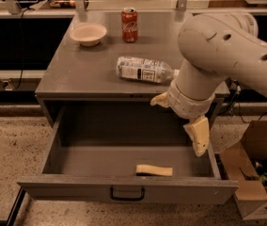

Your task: Pick sponge from top drawer and place on counter

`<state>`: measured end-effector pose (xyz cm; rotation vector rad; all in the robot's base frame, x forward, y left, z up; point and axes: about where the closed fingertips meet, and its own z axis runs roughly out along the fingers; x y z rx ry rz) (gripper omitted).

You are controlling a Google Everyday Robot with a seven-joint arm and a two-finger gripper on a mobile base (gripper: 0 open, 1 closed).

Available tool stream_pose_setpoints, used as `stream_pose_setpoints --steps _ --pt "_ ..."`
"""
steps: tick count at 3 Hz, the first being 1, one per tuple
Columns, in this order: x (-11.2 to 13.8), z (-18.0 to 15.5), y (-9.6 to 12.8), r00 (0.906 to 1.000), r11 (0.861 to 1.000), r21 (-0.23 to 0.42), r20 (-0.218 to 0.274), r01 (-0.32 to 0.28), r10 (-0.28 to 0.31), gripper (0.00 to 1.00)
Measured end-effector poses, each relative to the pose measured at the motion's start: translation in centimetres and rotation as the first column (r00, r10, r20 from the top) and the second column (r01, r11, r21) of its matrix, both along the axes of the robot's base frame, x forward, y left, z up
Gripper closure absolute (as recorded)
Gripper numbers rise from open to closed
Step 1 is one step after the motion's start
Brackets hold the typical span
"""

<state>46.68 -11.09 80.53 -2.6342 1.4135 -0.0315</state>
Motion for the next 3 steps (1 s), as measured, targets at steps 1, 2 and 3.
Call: stream_pose_setpoints --steps 1,2,3 --pt "0.0 -0.1 0.0 1.0 1.0 -0.001 -0.003 -0.008 0.008 0.0" --pt "-0.2 -2.7 0.3 0.985 0.987 -0.013 -0.069 -0.159 0.158 0.0" --pt "-1.0 -5.4 0.7 0.9278 0.931 -0.021 -0.089 -0.366 0.362 0.0"
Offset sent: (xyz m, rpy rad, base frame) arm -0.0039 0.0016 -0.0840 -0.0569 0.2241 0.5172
